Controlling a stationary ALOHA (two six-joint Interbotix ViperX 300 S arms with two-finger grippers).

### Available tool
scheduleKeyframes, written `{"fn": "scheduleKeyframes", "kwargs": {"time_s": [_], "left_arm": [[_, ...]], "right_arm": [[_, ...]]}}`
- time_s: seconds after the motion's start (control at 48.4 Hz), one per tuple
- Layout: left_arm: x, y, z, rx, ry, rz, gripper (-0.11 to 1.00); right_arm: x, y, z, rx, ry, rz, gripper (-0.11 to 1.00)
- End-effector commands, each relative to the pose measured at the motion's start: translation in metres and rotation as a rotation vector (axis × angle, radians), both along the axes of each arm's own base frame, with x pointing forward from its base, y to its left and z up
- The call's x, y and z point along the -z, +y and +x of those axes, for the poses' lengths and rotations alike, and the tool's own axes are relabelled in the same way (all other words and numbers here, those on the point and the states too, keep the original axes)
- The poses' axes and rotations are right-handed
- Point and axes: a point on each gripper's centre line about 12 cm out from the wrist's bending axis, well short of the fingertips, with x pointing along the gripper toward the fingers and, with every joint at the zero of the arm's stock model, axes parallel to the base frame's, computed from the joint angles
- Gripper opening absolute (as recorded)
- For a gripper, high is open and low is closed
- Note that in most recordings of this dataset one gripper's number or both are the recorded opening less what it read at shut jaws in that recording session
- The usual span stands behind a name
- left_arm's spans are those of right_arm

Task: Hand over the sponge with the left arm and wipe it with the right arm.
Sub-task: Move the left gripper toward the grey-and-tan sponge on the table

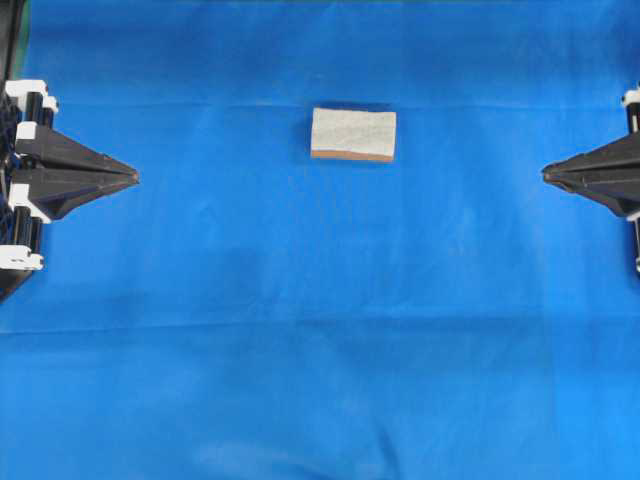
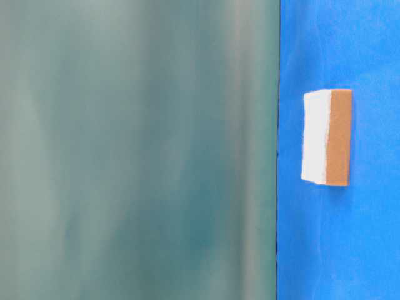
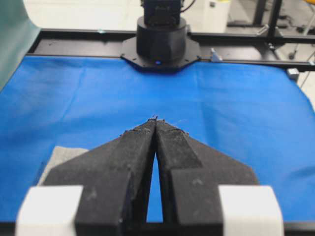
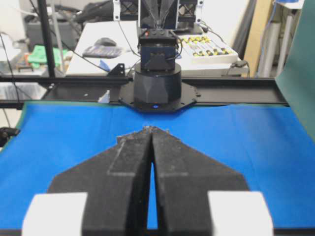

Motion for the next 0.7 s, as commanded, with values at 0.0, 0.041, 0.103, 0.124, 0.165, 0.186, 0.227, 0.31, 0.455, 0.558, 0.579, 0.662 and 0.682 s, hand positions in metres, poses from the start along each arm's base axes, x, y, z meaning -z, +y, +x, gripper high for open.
{"fn": "scheduleKeyframes", "kwargs": {"time_s": [0.0,0.041,0.103,0.124,0.165,0.186,0.227,0.31,0.455,0.558,0.579,0.662,0.682], "left_arm": [[-0.006,0.002,0.004,-0.012,0.006,0.006,0.01],[-0.006,0.003,0.005,-0.018,0.011,0.019,0.01],[-0.006,0.006,0.005,-0.031,0.013,0.035,0.01],[-0.006,0.006,0.006,-0.036,0.013,0.043,0.01],[-0.005,0.01,0.007,-0.056,0.02,0.056,0.01],[-0.005,0.012,0.008,-0.064,0.024,0.062,0.01],[-0.003,0.015,0.009,-0.079,0.034,0.066,0.01],[-0.001,0.023,0.014,-0.114,0.053,0.07,0.01],[0.007,0.042,0.026,-0.189,0.102,0.062,0.01],[0.015,0.051,0.037,-0.216,0.132,0.064,0.01],[0.017,0.052,0.039,-0.219,0.142,0.064,0.01],[0.025,0.058,0.05,-0.231,0.175,0.061,0.08],[0.027,0.06,0.053,-0.234,0.186,0.061,0.12]], "right_arm": [[-0.008,0.0,0.004,-0.001,-0.012,-0.003,-0.01],[-0.008,0.0,0.004,-0.001,-0.003,-0.002,-0.01],[-0.009,0.0,0.005,-0.001,0.014,-0.005,-0.01],[-0.009,0.0,0.005,0.0,0.017,-0.006,-0.01],[-0.01,0.0,0.006,-0.001,0.021,-0.006,-0.01],[-0.01,0.0,0.006,-0.001,0.023,-0.006,-0.01],[-0.01,0.0,0.006,-0.001,0.029,-0.006,-0.01],[-0.01,0.0,0.007,-0.001,0.034,-0.006,-0.01],[-0.009,0.0,0.007,-0.001,0.034,-0.006,-0.01],[-0.01,0.0,0.007,-0.001,0.032,-0.006,-0.01],[-0.009,0.0,0.008,-0.001,0.034,-0.006,-0.01],[-0.009,0.0,0.008,-0.001,0.034,-0.006,-0.01],[-0.009,0.0,0.008,-0.001,0.034,-0.006,-0.01]]}}
